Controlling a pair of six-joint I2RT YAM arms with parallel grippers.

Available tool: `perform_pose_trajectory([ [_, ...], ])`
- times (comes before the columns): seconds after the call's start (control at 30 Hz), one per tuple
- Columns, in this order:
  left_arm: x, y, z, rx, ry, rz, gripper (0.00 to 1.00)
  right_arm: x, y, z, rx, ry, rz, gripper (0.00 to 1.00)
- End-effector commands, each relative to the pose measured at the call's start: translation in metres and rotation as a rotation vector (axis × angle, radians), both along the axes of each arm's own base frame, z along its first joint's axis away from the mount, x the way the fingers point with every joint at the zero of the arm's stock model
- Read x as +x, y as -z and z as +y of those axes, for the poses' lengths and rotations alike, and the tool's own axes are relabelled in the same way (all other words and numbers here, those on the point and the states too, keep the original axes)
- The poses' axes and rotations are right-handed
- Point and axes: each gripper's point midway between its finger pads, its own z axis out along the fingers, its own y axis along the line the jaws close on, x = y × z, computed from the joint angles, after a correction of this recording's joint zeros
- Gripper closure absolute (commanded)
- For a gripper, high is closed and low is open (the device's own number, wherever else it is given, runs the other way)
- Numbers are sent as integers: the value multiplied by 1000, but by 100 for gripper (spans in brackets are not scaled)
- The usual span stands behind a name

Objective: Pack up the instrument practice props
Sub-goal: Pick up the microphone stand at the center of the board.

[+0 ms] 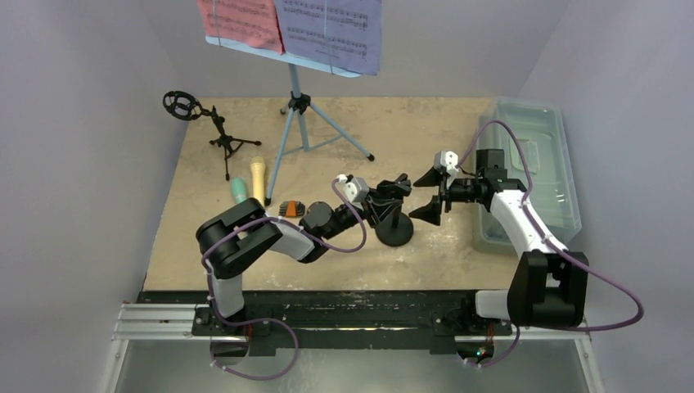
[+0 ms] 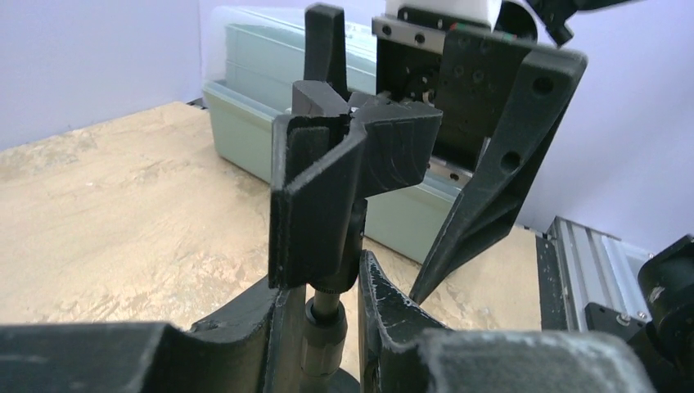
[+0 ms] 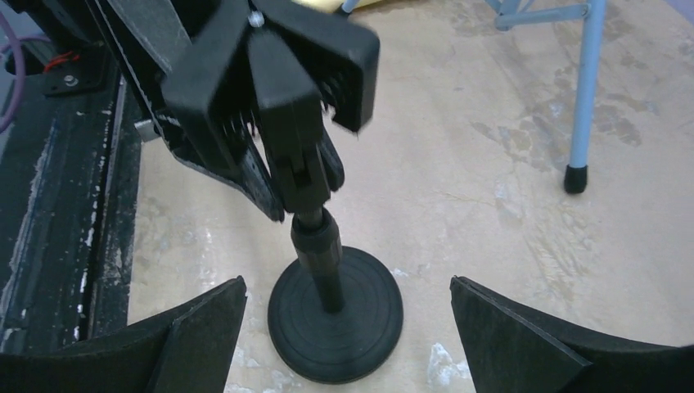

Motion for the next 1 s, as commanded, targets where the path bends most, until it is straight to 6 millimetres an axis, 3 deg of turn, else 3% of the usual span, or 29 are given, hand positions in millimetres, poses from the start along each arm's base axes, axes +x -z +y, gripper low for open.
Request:
perform_pose_trajectory([
  [0.0, -11, -83, 30, -281, -32, -32, 100, -3, -1, 11, 56, -62, 42, 2],
  [0.17, -21, -113, 49, -370, -42, -20, 100, -16, 13, 38, 53, -151, 97, 4],
  [0.33, -29, -132, 62, -414, -62, -5, 100, -28, 14, 57, 78, -212, 133, 9],
  [0.57, -32, -151, 81, -489, -96, 19, 100, -44, 5, 72, 131, -293, 158, 27],
  [0.67, -33, -155, 86, -512, -105, 23, 100, -51, -5, 75, 164, -325, 149, 39],
  [0.83, -35, -159, 94, -548, -108, 31, 100, -56, -15, 78, 188, -352, 134, 79],
  [0.97, -38, -156, 95, -552, -95, 42, 100, -62, -26, 79, 217, -375, 127, 99],
])
